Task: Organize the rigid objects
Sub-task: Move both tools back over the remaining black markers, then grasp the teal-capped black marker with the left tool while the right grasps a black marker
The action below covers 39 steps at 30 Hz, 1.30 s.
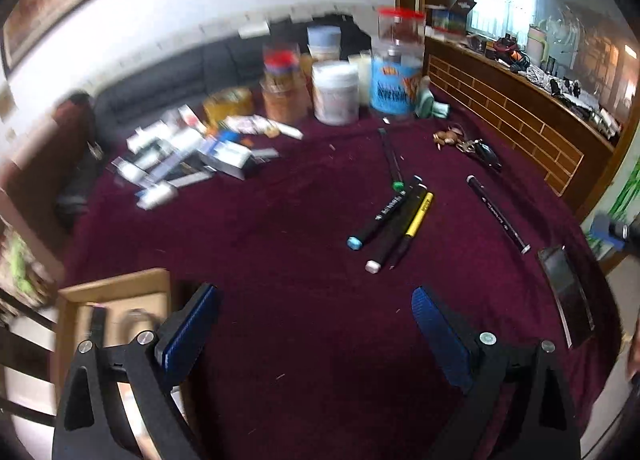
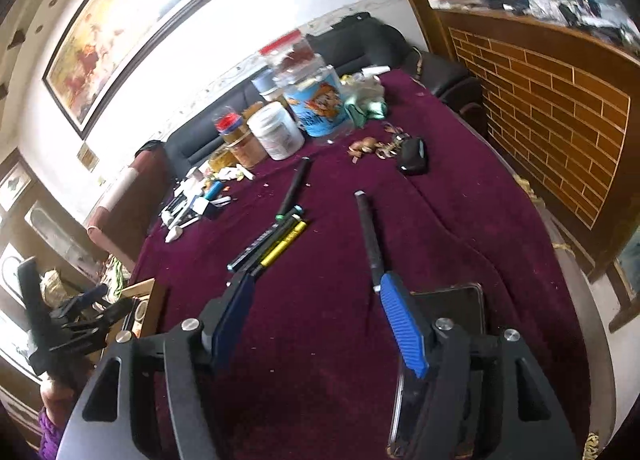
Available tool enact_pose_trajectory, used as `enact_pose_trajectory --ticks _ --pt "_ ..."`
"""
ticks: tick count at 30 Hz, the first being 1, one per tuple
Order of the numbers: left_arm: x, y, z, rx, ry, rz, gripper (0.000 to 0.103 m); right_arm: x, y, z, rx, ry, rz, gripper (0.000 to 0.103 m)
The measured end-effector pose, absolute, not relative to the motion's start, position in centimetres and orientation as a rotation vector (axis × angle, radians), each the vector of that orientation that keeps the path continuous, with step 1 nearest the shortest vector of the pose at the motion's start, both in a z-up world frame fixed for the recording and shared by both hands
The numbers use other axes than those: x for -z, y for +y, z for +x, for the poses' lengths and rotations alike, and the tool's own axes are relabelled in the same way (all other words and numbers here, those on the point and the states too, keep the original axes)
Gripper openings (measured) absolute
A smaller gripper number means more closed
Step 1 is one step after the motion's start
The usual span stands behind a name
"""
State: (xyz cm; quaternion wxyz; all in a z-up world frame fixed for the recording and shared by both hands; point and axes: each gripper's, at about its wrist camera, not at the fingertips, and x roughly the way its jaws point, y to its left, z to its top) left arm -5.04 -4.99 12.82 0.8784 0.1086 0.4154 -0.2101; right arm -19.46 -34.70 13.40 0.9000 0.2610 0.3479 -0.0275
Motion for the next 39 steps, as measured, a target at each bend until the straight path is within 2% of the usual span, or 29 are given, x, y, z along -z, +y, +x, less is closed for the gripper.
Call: enact_pose_trajectory --ticks 4,6,8,9,19,22,25,27,29,31,39 --pt "-10.6 -7.8 -1.0 0.497 0.902 0.249 0.098 -11.6 -35.7 -18.7 0.058 0.757 0.579 0.065" --pt "-9.6 -9.1 0.5 0.528 0.908 0.280 0.094 -11.0 -35.9 -18.3 0.057 0.770 0.594 0.065" --pt "-8.4 -10.4 2.0 0.562 0.928 0.311 0.070 -10.5 -36.1 -18.1 0.056 0.780 0.600 0.065" --pt "-8.0 -10.7 2.7 0.582 0.944 0.307 0.068 -10.4 -36.0 -18.0 0.054 0.785 0.600 0.065" --pt "-4.3 -14.1 5.3 0.641 0.964 0.436 0.068 -8.7 -36.1 -16.6 0.050 0.827 0.601 0.065" --pt "-3.5 -14.8 5.5 0.656 0.976 0.457 0.059 -8.2 -36.1 -16.2 0.056 0.846 0.605 0.065" --pt "-3.5 -15.6 5.7 0.654 0.974 0.445 0.057 -8.0 -36.0 -15.9 0.058 0.856 0.601 0.065" --pt "-3.6 -15.9 5.7 0.660 0.988 0.419 0.044 -8.1 -35.8 -15.5 0.059 0.859 0.595 0.065" --pt "-3.7 -16.3 5.0 0.666 0.992 0.426 0.024 -8.6 -35.5 -15.0 0.056 0.860 0.582 0.065" --pt "-3.9 -16.1 4.4 0.668 1.008 0.417 0.015 -9.0 -35.4 -14.5 0.057 0.864 0.566 0.065" --pt "-4.0 -11.0 0.7 0.630 1.075 0.307 0.014 -8.8 -35.1 -11.3 0.061 0.928 0.485 0.065"
